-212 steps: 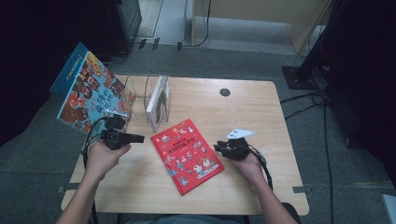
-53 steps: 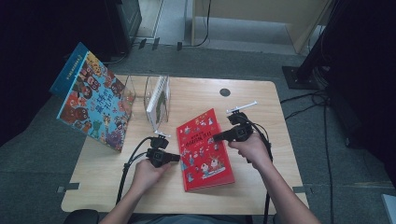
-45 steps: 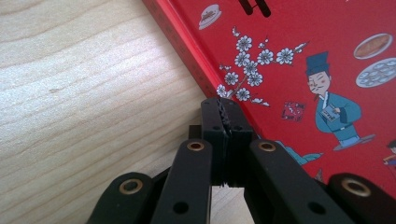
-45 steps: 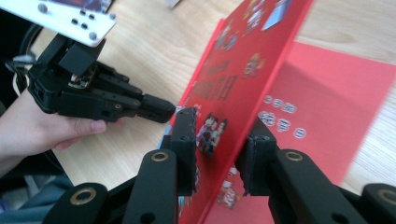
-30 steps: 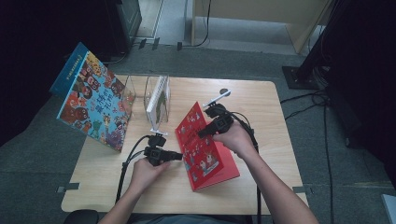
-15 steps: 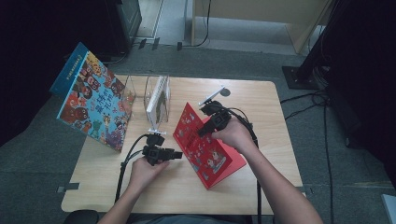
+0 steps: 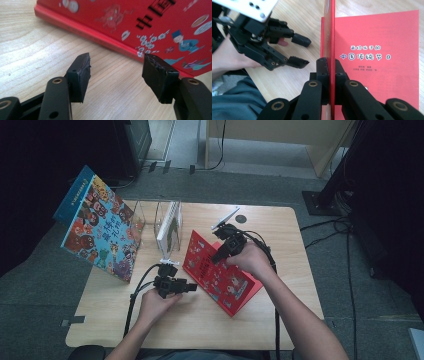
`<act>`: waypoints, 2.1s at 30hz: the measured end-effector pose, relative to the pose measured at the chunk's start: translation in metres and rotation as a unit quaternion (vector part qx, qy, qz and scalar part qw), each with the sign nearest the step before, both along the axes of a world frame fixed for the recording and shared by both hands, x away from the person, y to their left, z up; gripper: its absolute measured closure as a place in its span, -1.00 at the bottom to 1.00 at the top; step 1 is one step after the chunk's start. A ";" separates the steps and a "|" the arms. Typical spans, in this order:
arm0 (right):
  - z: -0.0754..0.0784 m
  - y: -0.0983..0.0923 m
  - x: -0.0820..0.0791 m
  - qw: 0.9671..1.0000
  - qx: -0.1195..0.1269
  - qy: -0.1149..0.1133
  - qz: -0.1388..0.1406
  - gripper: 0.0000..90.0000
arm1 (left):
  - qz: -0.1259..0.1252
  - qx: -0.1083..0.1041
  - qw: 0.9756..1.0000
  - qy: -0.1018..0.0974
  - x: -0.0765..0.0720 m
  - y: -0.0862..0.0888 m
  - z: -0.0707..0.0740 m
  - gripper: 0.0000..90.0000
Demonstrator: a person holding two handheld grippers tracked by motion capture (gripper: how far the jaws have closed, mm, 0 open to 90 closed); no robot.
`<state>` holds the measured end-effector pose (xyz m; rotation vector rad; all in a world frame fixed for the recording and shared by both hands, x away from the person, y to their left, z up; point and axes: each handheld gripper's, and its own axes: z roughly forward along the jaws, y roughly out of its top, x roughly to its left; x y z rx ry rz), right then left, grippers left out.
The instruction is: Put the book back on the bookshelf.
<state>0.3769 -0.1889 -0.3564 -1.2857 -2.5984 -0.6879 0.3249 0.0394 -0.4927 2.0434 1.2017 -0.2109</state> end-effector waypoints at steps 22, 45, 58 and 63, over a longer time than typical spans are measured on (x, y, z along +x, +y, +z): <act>0.026 -0.011 0.008 0.999 0.031 -0.013 0.003 0.97 | 0.000 -0.052 0.998 -0.026 0.012 -0.017 0.011 -0.34; 0.030 -0.020 0.003 0.998 0.063 -0.028 0.009 0.97 | 0.000 -0.093 0.995 -0.026 0.017 -0.023 0.006 -0.53; 0.024 -0.026 0.002 0.996 0.088 -0.024 0.015 0.97 | -0.008 -0.081 0.996 -0.031 0.016 -0.022 0.008 -0.70; 0.018 -0.029 -0.002 0.994 0.102 -0.020 0.034 0.95 | -0.003 -0.102 0.995 -0.008 0.019 -0.014 0.009 -0.71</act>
